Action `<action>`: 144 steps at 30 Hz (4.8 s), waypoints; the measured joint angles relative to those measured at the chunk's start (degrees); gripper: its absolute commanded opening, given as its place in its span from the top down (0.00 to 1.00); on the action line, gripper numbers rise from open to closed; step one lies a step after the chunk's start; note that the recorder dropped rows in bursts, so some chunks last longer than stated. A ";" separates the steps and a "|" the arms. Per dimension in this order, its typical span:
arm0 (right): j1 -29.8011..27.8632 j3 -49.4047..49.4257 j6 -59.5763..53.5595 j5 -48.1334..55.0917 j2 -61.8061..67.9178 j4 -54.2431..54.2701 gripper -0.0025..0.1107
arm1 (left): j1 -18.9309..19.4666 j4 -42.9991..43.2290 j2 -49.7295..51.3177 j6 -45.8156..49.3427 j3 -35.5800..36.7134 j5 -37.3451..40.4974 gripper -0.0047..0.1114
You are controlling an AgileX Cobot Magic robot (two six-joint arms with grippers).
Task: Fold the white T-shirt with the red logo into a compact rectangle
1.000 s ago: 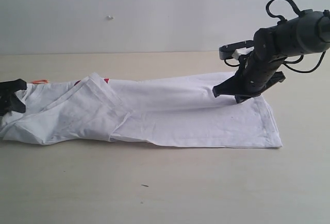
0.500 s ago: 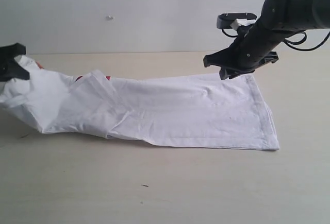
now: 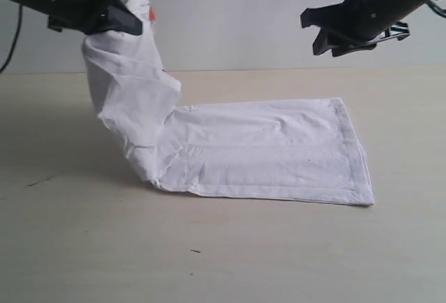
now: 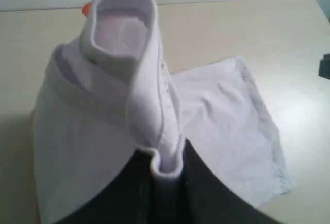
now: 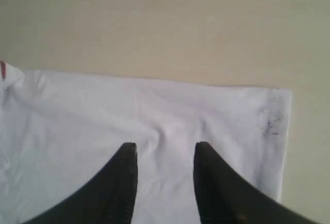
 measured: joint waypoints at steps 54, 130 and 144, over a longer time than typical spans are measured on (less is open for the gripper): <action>-4.50 9.65 -14.77 6.33 14.49 16.92 0.58 | -8.55 27.87 2.24 -15.95 1.53 -9.78 0.50; 1.48 9.52 29.45 3.20 -0.14 -55.63 0.98 | -8.43 26.68 2.24 -15.15 2.09 -12.14 0.50; 1.37 9.52 42.60 0.28 2.31 -70.99 0.85 | -8.43 26.68 2.24 -15.01 2.09 -12.03 0.50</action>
